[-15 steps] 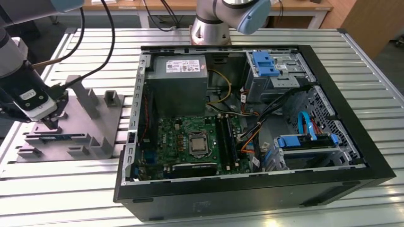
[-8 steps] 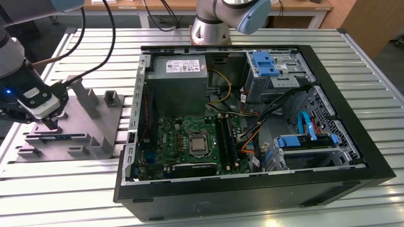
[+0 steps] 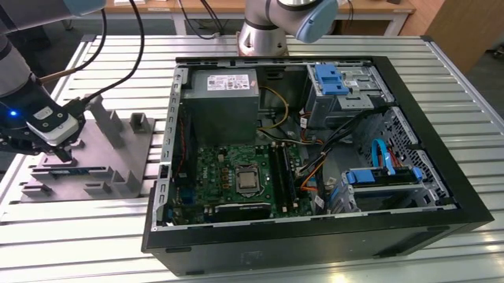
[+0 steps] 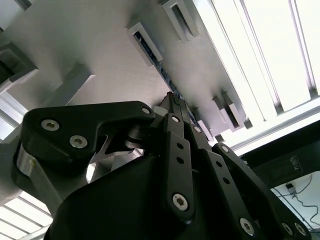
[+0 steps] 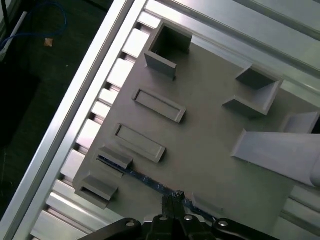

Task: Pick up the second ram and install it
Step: 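Pick up the second ram and move it above second insertion slot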

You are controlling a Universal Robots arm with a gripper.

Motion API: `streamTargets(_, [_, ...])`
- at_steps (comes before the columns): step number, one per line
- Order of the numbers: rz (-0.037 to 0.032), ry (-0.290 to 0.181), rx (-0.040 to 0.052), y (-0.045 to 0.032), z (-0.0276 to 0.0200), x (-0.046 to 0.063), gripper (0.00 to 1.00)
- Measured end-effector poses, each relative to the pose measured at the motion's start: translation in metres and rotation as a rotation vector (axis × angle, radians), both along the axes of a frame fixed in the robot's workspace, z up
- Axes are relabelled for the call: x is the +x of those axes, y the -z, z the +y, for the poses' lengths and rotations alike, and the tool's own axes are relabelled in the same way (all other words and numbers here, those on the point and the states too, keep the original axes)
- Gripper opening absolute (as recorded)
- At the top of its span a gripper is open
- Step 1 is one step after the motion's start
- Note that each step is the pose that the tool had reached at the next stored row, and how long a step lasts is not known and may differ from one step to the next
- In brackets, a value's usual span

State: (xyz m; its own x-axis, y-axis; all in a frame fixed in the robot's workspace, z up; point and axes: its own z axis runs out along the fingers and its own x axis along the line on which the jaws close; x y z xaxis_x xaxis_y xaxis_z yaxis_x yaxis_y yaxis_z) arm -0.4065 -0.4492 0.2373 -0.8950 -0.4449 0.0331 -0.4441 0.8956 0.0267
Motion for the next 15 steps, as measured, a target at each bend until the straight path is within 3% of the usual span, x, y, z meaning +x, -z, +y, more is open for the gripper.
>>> streamTargets(15, [0.0000, -0.092, 0.0000, 0.0002, 0.0000, 0.0000, 0.10])
